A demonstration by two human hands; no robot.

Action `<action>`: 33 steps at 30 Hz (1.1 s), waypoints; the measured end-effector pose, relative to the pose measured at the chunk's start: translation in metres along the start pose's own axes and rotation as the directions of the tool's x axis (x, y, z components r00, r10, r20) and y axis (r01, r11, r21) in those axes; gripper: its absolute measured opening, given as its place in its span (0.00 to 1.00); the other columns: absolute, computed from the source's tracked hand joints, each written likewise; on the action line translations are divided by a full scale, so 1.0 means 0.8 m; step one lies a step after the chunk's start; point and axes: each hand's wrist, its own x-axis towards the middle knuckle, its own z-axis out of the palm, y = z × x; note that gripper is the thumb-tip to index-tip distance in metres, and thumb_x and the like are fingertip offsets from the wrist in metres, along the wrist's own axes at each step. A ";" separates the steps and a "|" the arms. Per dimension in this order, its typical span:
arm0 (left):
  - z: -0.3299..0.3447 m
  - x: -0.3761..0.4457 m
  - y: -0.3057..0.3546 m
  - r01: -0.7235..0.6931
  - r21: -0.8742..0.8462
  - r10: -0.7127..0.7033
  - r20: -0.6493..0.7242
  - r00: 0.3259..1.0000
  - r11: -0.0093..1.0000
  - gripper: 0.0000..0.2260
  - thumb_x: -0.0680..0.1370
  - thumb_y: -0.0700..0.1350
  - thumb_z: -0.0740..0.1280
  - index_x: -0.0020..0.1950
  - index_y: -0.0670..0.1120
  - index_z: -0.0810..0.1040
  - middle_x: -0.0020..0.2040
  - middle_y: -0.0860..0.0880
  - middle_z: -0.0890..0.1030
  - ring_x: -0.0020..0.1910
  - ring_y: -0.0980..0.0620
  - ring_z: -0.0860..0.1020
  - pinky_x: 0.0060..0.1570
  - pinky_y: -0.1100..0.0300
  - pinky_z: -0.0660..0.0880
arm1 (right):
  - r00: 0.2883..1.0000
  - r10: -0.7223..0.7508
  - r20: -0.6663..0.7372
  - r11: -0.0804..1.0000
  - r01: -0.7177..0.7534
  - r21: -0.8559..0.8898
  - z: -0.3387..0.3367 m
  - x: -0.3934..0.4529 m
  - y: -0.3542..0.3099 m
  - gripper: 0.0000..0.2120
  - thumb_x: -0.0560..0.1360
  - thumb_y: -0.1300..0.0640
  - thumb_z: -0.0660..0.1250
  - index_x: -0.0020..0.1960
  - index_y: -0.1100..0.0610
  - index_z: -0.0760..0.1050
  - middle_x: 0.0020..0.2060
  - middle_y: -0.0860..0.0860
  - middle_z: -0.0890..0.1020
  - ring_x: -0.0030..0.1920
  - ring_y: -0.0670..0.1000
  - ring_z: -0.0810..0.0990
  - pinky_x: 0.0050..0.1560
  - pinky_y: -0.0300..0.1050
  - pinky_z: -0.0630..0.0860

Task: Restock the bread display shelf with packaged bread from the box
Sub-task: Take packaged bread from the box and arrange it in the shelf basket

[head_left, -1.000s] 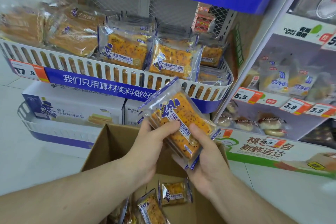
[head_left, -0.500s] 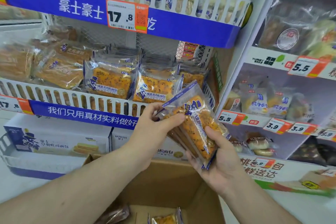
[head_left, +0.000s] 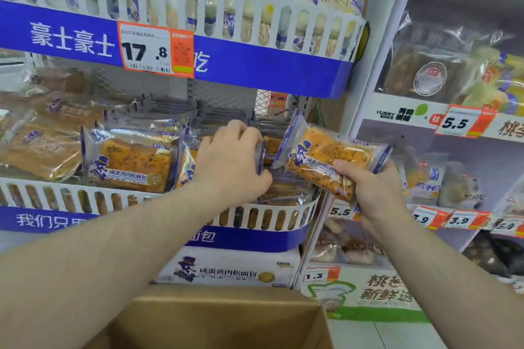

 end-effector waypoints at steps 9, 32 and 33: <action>0.021 0.082 -0.043 0.031 0.241 -0.153 0.503 0.850 0.970 0.46 0.69 0.75 0.62 0.79 0.52 0.56 0.77 0.47 0.65 0.74 0.43 0.66 0.72 0.41 0.59 | 0.945 -0.258 0.203 0.817 0.326 -0.475 0.028 0.059 -0.002 0.25 0.63 0.57 0.82 0.50 0.48 0.71 0.43 0.46 0.82 0.44 0.48 0.82 0.43 0.39 0.77; 0.026 0.086 -0.046 0.046 0.204 -0.143 0.490 0.860 0.978 0.46 0.67 0.72 0.68 0.78 0.53 0.57 0.74 0.48 0.69 0.70 0.43 0.70 0.66 0.41 0.69 | 0.871 0.177 0.458 0.819 0.128 -0.560 0.080 0.114 0.008 0.23 0.68 0.67 0.77 0.61 0.55 0.77 0.49 0.52 0.87 0.50 0.53 0.86 0.58 0.55 0.80; 0.026 0.088 -0.044 0.049 0.204 -0.146 0.494 0.857 0.978 0.47 0.66 0.72 0.68 0.78 0.53 0.56 0.74 0.47 0.69 0.70 0.43 0.70 0.66 0.40 0.70 | 0.874 0.185 0.450 0.792 0.139 -0.595 0.082 0.120 0.008 0.24 0.67 0.67 0.78 0.61 0.54 0.77 0.49 0.51 0.86 0.51 0.53 0.85 0.59 0.54 0.79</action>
